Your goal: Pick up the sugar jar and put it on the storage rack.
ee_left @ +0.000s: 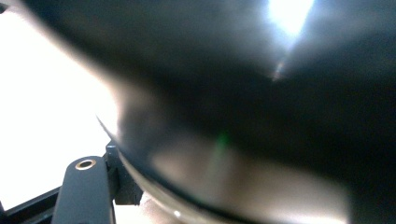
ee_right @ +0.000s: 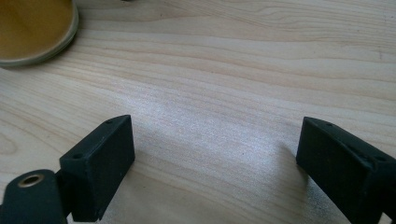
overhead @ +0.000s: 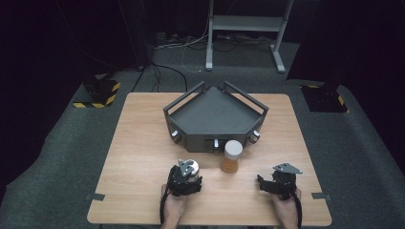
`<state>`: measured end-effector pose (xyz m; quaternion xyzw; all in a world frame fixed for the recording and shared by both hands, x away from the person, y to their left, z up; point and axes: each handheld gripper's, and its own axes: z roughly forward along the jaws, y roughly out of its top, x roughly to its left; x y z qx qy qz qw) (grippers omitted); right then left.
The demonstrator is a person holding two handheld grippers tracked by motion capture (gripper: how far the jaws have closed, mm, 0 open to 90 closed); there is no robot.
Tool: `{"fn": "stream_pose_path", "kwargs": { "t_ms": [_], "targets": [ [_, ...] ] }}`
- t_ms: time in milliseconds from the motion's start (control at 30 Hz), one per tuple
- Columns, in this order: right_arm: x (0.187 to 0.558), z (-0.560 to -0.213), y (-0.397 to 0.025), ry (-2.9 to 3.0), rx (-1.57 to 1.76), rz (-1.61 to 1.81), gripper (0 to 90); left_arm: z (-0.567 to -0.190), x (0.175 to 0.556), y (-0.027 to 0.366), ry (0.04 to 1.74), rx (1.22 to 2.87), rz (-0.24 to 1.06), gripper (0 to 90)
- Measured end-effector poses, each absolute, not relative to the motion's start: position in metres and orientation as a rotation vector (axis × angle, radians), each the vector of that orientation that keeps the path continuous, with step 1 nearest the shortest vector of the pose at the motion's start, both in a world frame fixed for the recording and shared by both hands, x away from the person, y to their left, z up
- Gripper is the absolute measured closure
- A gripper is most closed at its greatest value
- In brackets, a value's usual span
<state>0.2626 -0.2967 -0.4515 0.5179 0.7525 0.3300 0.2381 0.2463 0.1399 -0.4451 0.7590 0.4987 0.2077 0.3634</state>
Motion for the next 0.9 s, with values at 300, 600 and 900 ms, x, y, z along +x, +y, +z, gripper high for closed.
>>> {"fn": "stream_pose_path", "kwargs": {
  "t_ms": [300,600,900],
  "targets": [
    [0.2626,-0.4515,-0.2967,2.061,1.419,0.904,11.2,-0.4442,0.2463,0.1391,1.275,1.966,0.542,31.1],
    [0.2627,-0.4515,-0.2968,2.062,1.420,0.905,11.2,-0.4446,0.2454,0.1385,1.270,1.967,0.551,31.4],
    [0.2628,-0.4515,-0.2969,2.062,1.420,0.905,11.2,-0.4451,0.2440,0.1394,1.281,1.941,0.545,31.4]
  ]
}}
